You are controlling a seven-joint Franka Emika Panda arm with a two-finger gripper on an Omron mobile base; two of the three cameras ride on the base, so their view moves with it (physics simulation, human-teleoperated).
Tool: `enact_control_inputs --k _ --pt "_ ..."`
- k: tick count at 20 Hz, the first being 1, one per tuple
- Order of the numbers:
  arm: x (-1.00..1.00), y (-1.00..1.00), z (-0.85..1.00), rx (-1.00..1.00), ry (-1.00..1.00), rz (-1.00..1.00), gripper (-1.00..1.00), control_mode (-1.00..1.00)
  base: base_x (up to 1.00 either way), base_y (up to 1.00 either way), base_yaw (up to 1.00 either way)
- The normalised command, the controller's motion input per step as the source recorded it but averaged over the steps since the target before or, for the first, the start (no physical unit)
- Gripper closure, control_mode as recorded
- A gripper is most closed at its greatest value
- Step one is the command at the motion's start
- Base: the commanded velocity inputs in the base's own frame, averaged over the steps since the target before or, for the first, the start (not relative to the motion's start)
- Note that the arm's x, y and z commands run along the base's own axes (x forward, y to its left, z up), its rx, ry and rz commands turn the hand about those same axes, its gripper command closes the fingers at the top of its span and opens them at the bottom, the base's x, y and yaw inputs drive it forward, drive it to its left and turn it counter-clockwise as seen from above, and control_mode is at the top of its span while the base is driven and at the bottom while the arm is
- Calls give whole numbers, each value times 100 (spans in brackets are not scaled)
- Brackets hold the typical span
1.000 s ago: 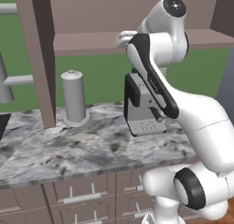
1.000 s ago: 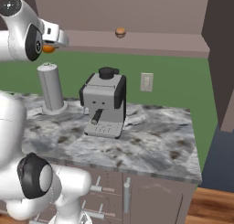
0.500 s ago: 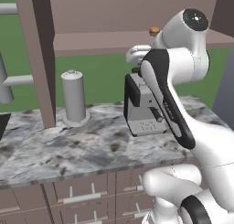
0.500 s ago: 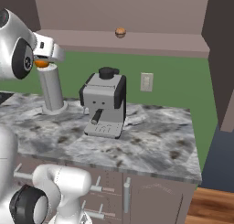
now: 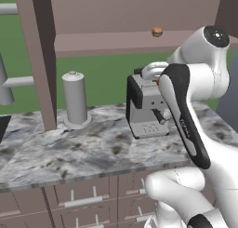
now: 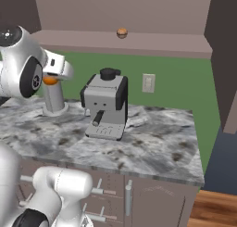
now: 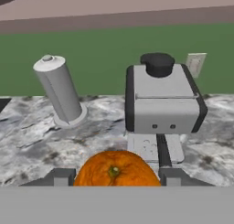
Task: Pick the tangerines from the cabinet and place them in one bowl. Pick the cucumber from the sink and place it in the other bowl.
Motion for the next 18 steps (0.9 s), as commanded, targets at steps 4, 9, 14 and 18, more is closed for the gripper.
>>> enact_control_inputs --k 4,9,14,18 --pt "0 -42 -35 0 24 0 100 -100 0 0 0" --pt "0 -38 -28 0 24 0 100 -100 0 0 0" --pt "0 -20 -57 -2 9 -3 100 -100 0 0 0" --pt "0 -1 -64 -10 5 -7 100 -100 0 0 0"
